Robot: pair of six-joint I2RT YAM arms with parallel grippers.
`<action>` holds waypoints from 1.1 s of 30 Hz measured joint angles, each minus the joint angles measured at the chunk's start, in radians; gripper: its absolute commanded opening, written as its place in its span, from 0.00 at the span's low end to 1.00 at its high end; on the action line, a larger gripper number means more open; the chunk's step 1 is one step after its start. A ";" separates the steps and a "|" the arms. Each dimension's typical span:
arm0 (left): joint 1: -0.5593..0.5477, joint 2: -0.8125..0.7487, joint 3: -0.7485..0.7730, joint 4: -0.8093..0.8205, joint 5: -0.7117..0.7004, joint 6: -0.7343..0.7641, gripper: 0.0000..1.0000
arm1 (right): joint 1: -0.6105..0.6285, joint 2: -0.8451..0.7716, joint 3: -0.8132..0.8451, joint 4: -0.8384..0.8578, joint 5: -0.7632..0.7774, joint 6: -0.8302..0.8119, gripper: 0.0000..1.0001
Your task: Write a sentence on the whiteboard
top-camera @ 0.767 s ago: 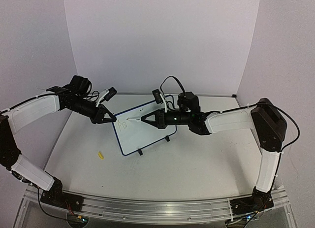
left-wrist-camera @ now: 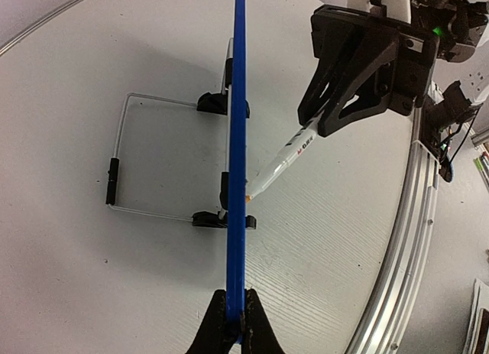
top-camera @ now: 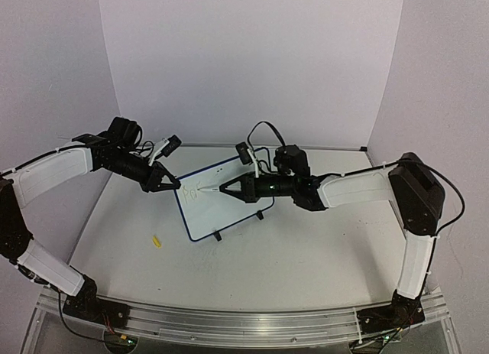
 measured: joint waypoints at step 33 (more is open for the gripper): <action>0.000 0.000 0.000 0.000 0.000 0.000 0.00 | 0.004 -0.033 -0.063 -0.002 0.057 -0.011 0.00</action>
